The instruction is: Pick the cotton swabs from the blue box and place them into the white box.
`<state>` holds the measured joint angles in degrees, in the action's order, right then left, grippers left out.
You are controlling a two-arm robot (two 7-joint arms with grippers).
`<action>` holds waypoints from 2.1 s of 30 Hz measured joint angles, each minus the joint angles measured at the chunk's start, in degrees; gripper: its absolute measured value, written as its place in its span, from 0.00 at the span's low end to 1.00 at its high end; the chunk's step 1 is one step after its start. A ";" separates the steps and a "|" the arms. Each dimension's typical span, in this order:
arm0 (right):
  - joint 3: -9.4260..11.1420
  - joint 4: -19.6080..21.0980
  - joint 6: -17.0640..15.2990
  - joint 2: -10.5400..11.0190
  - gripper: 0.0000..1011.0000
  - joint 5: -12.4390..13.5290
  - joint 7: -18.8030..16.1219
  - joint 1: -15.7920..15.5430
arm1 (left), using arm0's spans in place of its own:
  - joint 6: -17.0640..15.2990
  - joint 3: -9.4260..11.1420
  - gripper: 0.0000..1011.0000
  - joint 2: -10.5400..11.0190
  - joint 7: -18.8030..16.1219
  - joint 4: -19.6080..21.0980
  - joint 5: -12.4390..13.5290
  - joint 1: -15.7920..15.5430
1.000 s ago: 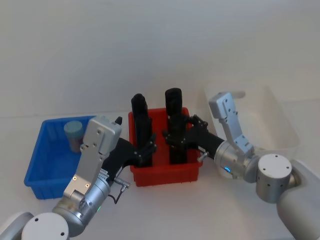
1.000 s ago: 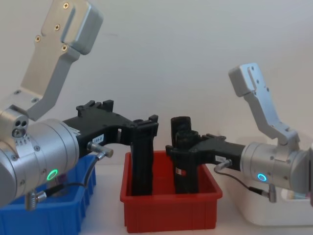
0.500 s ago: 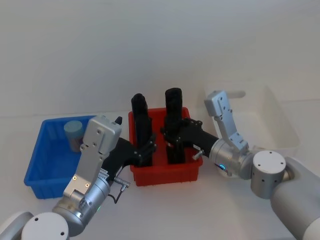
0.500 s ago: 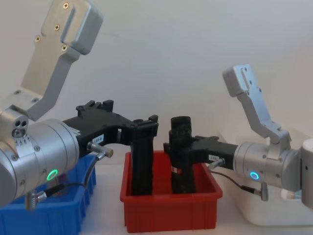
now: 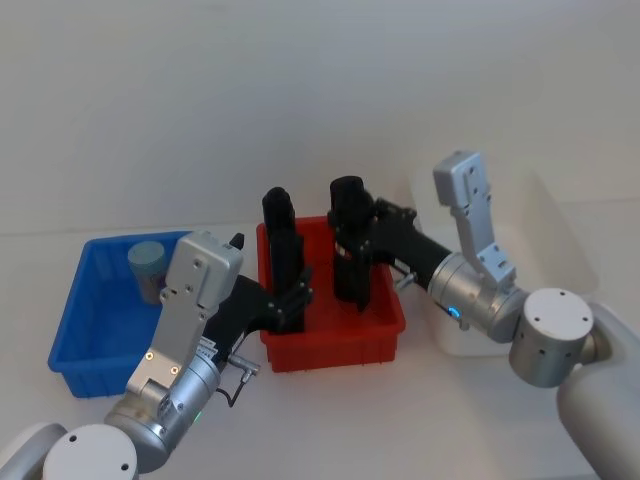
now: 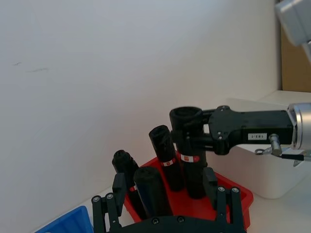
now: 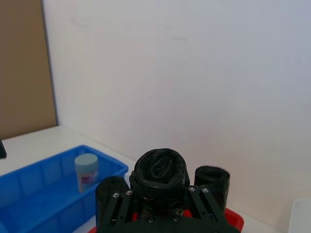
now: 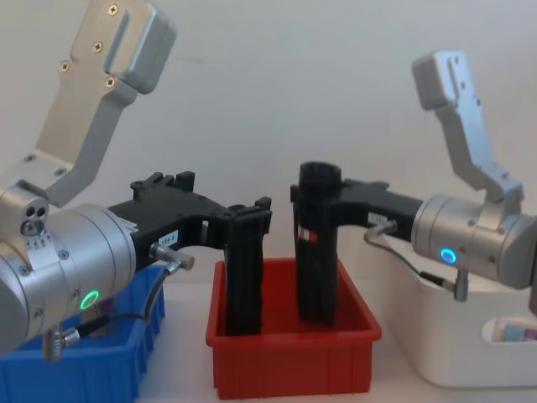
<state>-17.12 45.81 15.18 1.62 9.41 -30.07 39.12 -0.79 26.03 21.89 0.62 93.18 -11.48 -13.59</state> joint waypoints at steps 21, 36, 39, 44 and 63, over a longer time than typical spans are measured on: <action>2.31 26.98 -8.03 5.31 0.37 -1.17 12.68 -10.82 | 0.00 0.00 0.99 0.00 0.00 0.00 0.00 0.00; 4.67 33.99 -16.21 8.46 0.37 -2.45 19.98 -14.64 | 0.00 0.00 0.99 0.00 0.00 0.00 0.00 0.00; 4.97 34.43 -17.51 8.85 0.37 -2.48 20.63 -15.12 | 0.00 0.00 0.99 0.00 0.00 0.00 0.00 0.00; 5.27 34.62 -19.07 9.26 0.37 -2.48 20.99 -15.63 | 0.00 0.00 0.99 0.00 0.00 0.00 0.00 0.00; 5.66 34.05 -20.25 9.92 0.81 -2.01 19.52 -16.39 | 0.00 0.00 0.99 0.00 0.00 0.00 0.00 0.00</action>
<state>-11.46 79.86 -5.06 11.55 7.40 -10.55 22.73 -0.79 26.02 21.90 0.62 93.17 -11.48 -13.59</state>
